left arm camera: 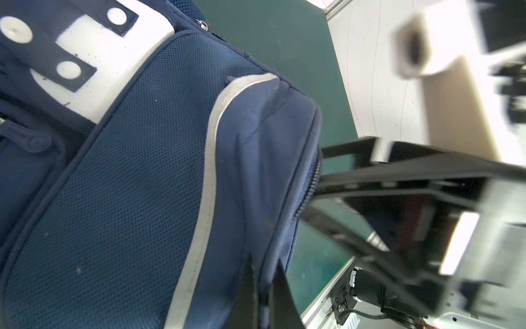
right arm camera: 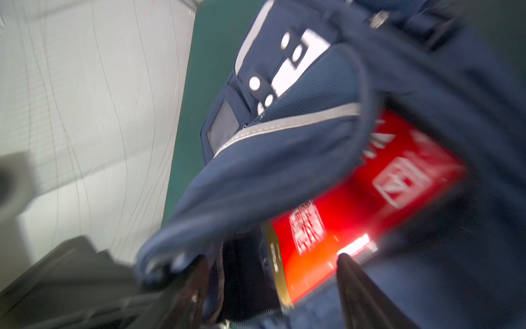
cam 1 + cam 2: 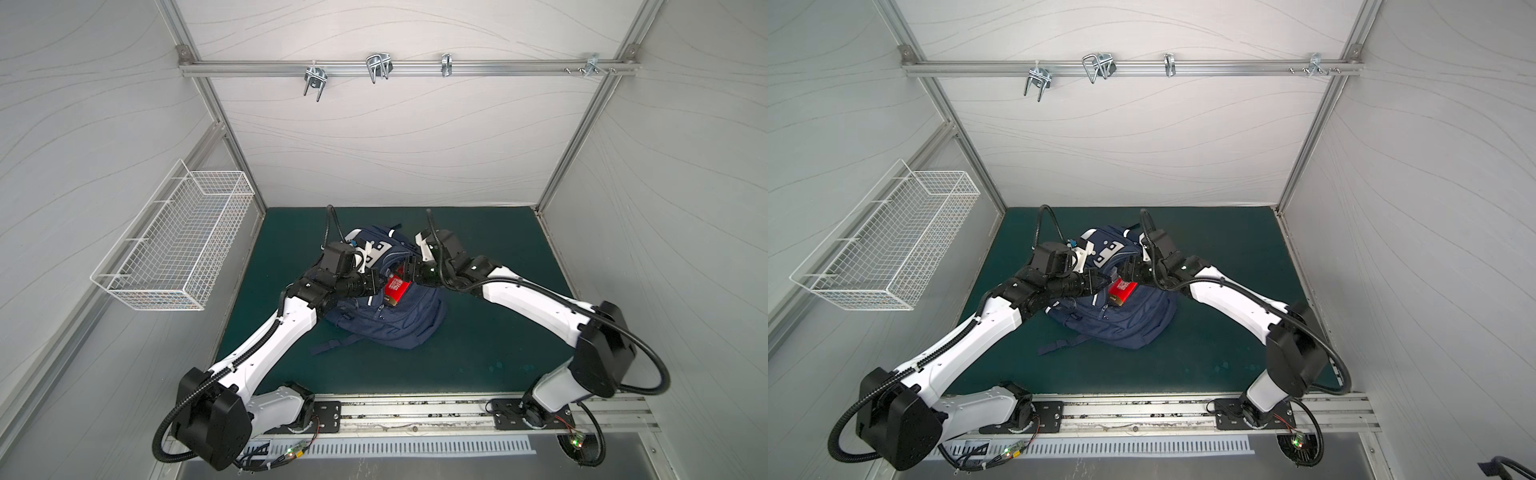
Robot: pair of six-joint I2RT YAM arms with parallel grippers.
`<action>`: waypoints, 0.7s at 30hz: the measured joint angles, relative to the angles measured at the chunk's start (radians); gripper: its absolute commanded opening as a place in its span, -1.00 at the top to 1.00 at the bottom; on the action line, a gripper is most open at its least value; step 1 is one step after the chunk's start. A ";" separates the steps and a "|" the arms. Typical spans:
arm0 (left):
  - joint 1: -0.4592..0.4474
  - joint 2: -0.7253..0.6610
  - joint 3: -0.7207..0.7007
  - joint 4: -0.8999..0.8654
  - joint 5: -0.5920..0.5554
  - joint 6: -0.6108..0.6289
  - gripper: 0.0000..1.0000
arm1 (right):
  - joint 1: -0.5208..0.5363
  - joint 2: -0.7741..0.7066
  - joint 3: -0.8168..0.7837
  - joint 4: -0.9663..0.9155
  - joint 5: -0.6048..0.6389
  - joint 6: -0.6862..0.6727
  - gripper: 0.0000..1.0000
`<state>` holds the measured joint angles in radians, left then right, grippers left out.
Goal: Pack books, pencil case, and school supplies into a backpack
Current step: Place the loose stationery in the student bag.
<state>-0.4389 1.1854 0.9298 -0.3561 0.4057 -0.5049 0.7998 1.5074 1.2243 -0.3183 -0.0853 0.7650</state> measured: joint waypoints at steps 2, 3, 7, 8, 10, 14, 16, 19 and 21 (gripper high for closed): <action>-0.001 0.000 0.000 0.000 0.002 0.000 1.00 | -0.010 -0.055 -0.027 -0.026 0.034 -0.009 0.27; -0.001 0.000 0.000 0.000 0.002 0.000 1.00 | -0.015 -0.066 -0.037 -0.031 0.040 -0.011 0.45; -0.003 0.001 0.000 0.000 0.003 0.000 1.00 | -0.040 -0.030 -0.053 -0.054 0.046 -0.014 0.81; -0.003 0.003 0.000 0.000 0.004 0.000 1.00 | -0.043 -0.002 -0.051 -0.055 0.046 -0.014 0.85; -0.005 0.006 0.000 0.000 0.005 0.000 1.00 | -0.042 0.046 -0.050 -0.056 0.046 -0.013 0.87; -0.025 0.010 0.000 -0.002 -0.002 0.005 1.00 | -0.033 0.139 -0.048 -0.040 0.030 -0.006 0.91; -0.029 0.017 0.000 -0.002 -0.002 0.004 1.00 | -0.029 0.173 -0.035 -0.024 0.012 -0.006 0.91; -0.039 0.028 0.001 -0.002 -0.005 0.006 1.00 | -0.024 0.213 -0.012 0.014 -0.014 -0.007 0.81; -0.046 0.035 0.001 -0.005 -0.013 0.007 1.00 | -0.020 0.220 -0.008 0.034 -0.019 -0.006 0.60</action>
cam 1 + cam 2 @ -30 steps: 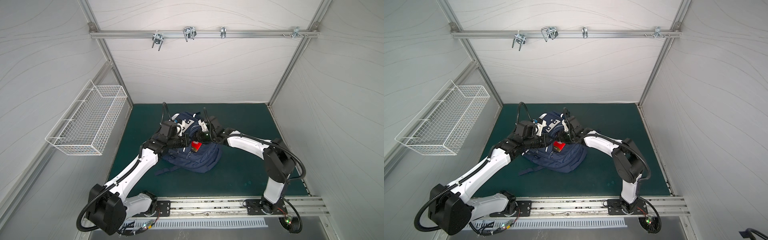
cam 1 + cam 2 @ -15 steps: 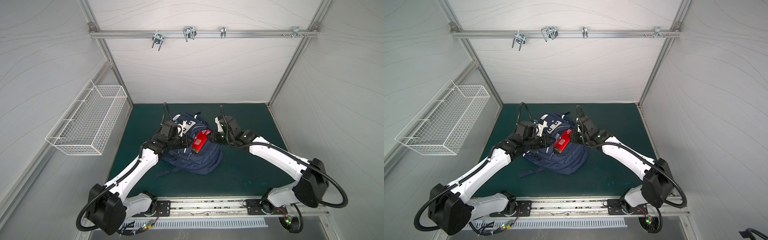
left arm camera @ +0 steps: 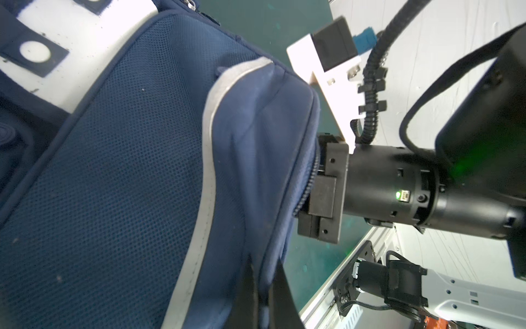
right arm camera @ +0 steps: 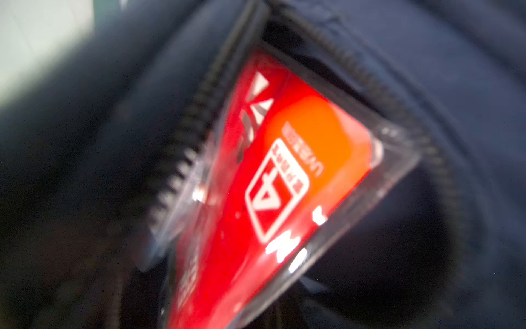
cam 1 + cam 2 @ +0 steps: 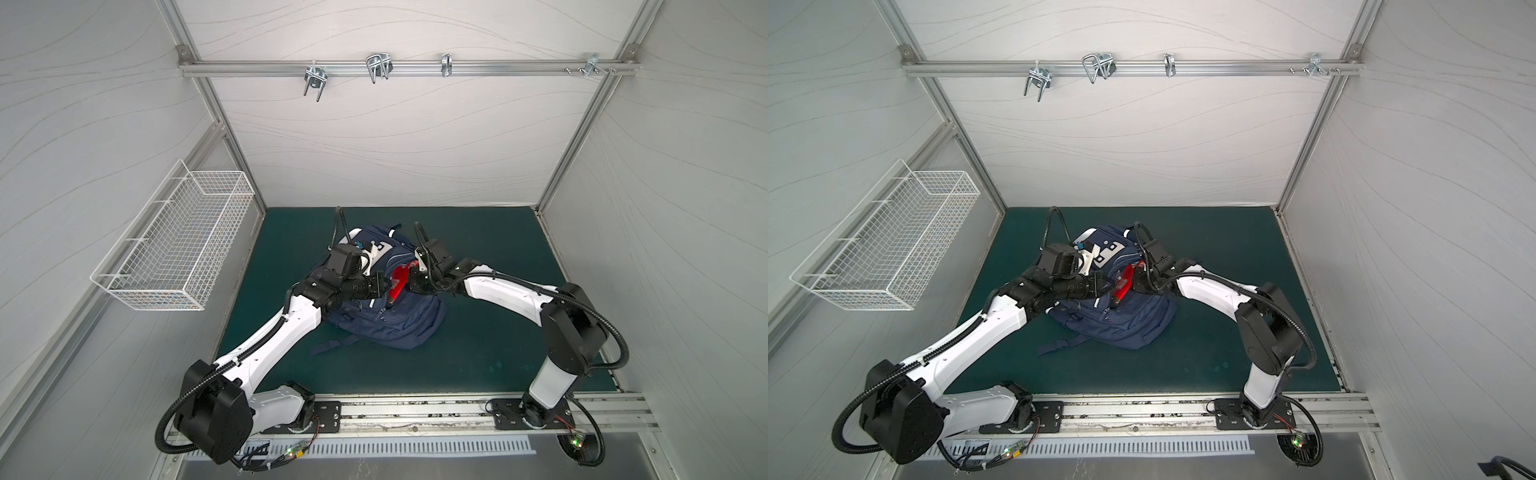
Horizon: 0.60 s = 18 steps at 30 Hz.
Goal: Pack books, pencil case, and school supplies into a backpack
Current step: Place the loose stationery in the student bag.
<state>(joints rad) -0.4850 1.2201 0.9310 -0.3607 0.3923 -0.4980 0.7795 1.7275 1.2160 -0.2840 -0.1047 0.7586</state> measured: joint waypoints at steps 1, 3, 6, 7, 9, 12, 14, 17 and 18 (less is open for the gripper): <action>-0.003 0.004 0.000 -0.002 -0.003 0.000 1.00 | 0.000 -0.001 0.000 0.007 0.001 -0.003 0.42; -0.009 0.013 0.003 -0.009 -0.006 -0.001 0.97 | 0.002 -0.008 0.000 0.018 0.009 -0.007 -0.07; -0.015 0.024 0.007 -0.023 -0.004 -0.005 0.58 | 0.021 -0.047 -0.005 -0.009 0.053 -0.023 -0.36; -0.016 0.021 0.007 -0.026 0.000 -0.014 0.43 | 0.030 -0.074 -0.005 -0.045 0.087 -0.026 -0.37; -0.020 -0.003 0.006 -0.027 -0.008 -0.039 0.22 | 0.043 -0.126 -0.005 -0.111 0.140 -0.026 -0.37; -0.020 -0.085 -0.004 -0.033 -0.040 -0.081 0.14 | 0.054 -0.217 -0.025 -0.189 0.208 -0.025 -0.32; -0.019 -0.146 -0.006 -0.050 -0.075 -0.112 0.14 | 0.054 -0.275 -0.054 -0.232 0.242 -0.024 -0.27; 0.003 -0.210 -0.024 -0.084 -0.118 -0.172 0.14 | 0.075 -0.335 -0.101 -0.272 0.298 -0.027 -0.24; 0.014 -0.226 -0.038 -0.092 -0.125 -0.191 0.13 | 0.092 -0.352 -0.121 -0.274 0.317 -0.032 -0.23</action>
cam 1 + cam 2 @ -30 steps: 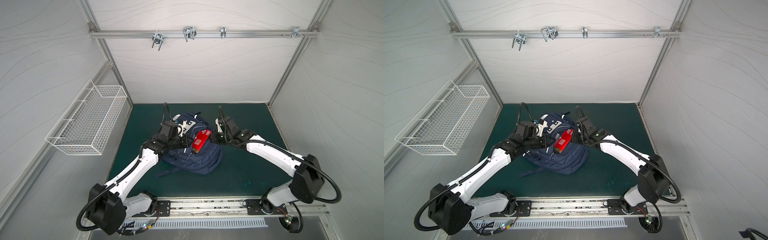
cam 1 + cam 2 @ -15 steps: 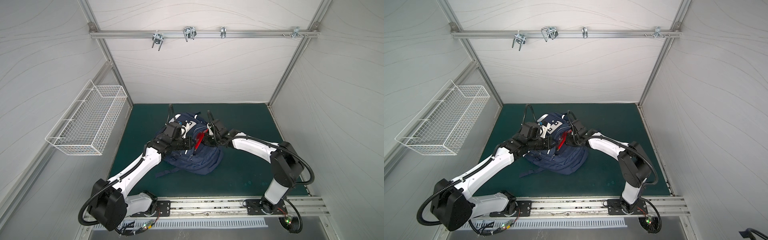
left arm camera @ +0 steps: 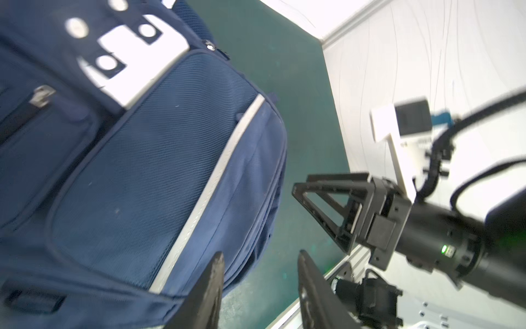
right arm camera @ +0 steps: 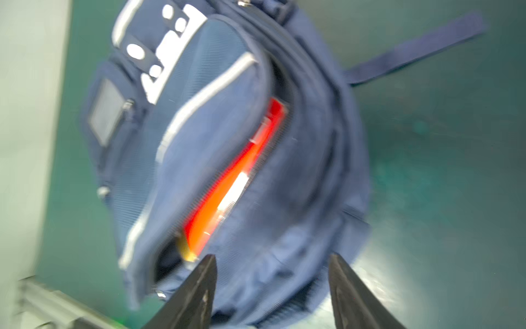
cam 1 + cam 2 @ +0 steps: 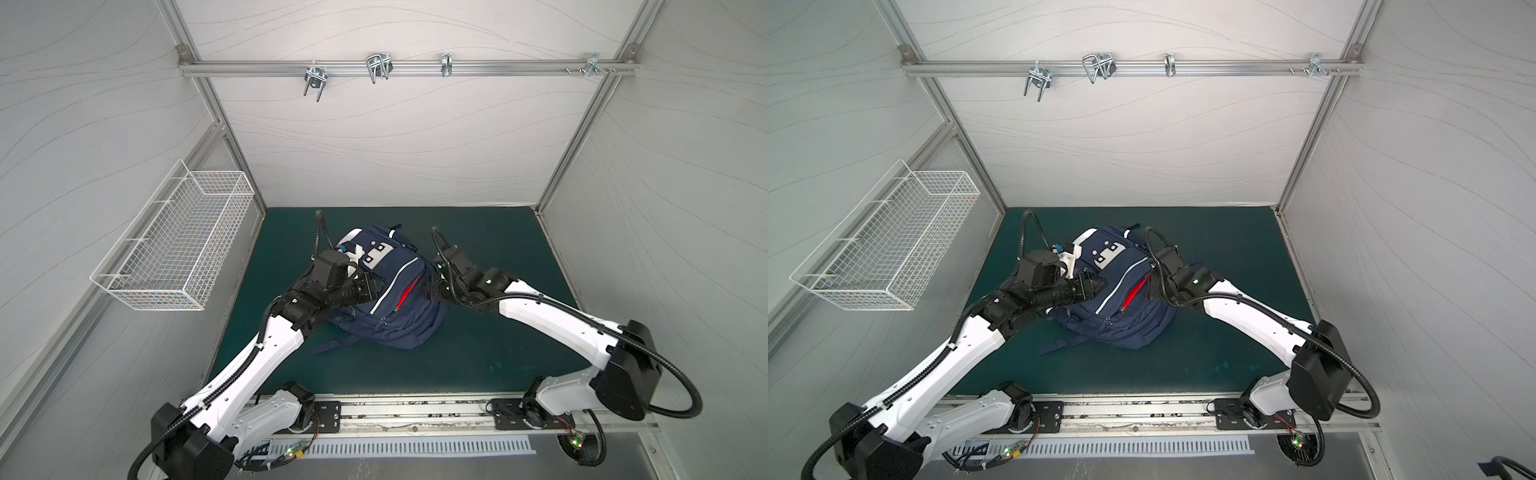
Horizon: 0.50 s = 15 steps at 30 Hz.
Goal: Pack books, pencil case, and school supplies into a backpack
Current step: Place the loose stationery in the student bag.
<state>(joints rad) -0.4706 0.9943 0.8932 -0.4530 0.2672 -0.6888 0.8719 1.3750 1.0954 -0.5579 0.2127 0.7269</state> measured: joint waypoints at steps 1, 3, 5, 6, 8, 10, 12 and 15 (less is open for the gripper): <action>0.023 -0.022 -0.026 -0.017 -0.004 -0.028 0.12 | 0.029 -0.022 -0.022 -0.002 0.022 -0.007 -0.24; 0.072 -0.060 -0.093 -0.028 -0.002 -0.081 0.09 | 0.103 -0.064 -0.057 -0.005 0.068 -0.017 -0.26; 0.129 -0.102 -0.187 -0.027 0.025 -0.148 0.06 | 0.193 -0.103 -0.087 0.000 0.128 -0.019 -0.32; 0.157 -0.121 -0.245 -0.014 0.049 -0.188 0.05 | 0.235 -0.120 -0.103 0.007 0.162 -0.020 -0.35; 0.186 -0.134 -0.340 0.027 0.096 -0.258 0.04 | 0.312 -0.140 -0.137 0.036 0.221 -0.019 -0.40; 0.190 -0.125 -0.412 0.087 0.150 -0.325 0.03 | 0.378 -0.136 -0.175 0.084 0.263 -0.017 -0.43; 0.192 -0.106 -0.443 0.151 0.191 -0.372 0.02 | 0.425 -0.111 -0.196 0.121 0.291 -0.010 -0.44; 0.192 -0.069 -0.445 0.259 0.243 -0.425 0.02 | 0.473 -0.038 -0.185 0.154 0.323 0.013 -0.40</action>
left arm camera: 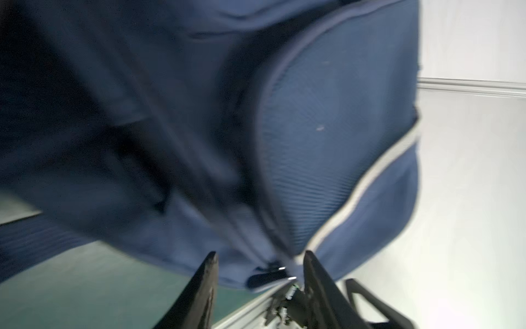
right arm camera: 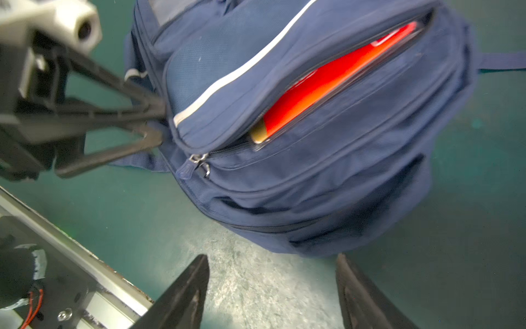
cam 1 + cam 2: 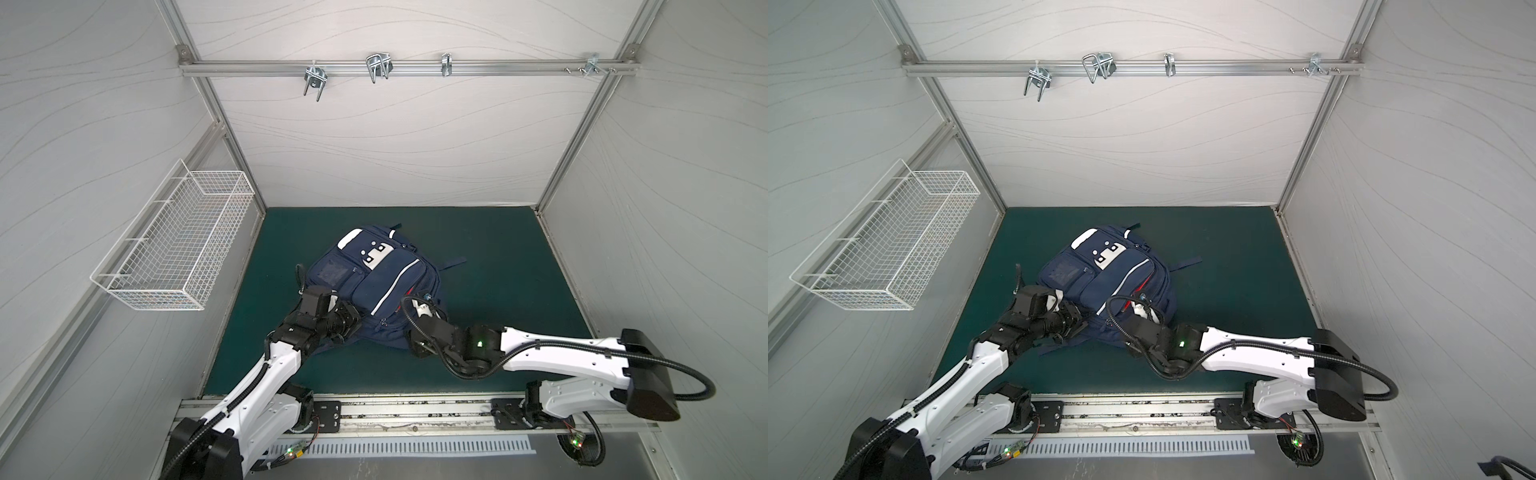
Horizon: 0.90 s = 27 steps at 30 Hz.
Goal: Pack books, pencil case, and school supplies into a backpack
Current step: Place the loose stationery in the student bag, then zip the student bag at the center of the table.
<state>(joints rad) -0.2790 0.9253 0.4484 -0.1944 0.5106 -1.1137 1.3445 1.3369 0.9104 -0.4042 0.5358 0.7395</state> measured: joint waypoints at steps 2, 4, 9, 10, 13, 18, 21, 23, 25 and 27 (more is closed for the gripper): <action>0.000 0.016 0.000 0.063 0.025 -0.022 0.02 | 0.014 0.058 0.030 0.007 0.003 0.018 -0.36; 0.000 0.026 0.000 0.098 0.037 -0.034 0.05 | 0.018 0.104 0.064 0.014 0.002 0.029 -0.33; 0.000 0.076 0.000 0.161 0.064 -0.060 0.22 | 0.016 0.178 0.145 0.035 -0.003 0.042 -0.25; 0.000 0.092 -0.002 0.173 0.069 -0.066 0.24 | 0.014 0.193 0.163 0.039 -0.007 0.045 -0.23; 0.000 0.130 -0.007 0.206 0.083 -0.077 0.22 | 0.010 0.244 0.214 0.036 -0.016 0.054 -0.06; 0.000 0.157 -0.008 0.230 0.098 -0.088 0.50 | -0.021 0.329 0.284 0.002 -0.039 0.111 0.15; 0.002 0.166 -0.008 0.232 0.109 -0.088 0.78 | -0.049 0.364 0.299 -0.016 -0.056 0.146 0.03; 0.002 0.168 -0.007 0.231 0.116 -0.091 0.89 | -0.063 0.387 0.323 -0.048 -0.061 0.165 -0.09; 0.002 0.167 -0.007 0.230 0.118 -0.095 1.00 | -0.065 0.422 0.373 -0.089 -0.062 0.181 -0.05; 0.003 0.162 -0.006 0.227 0.118 -0.091 1.00 | -0.064 0.450 0.419 -0.129 -0.060 0.198 0.05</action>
<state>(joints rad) -0.2764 1.0874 0.4419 0.0330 0.6289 -1.2049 1.2808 1.7866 1.3296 -0.5335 0.4763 0.9379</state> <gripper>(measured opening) 0.082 0.510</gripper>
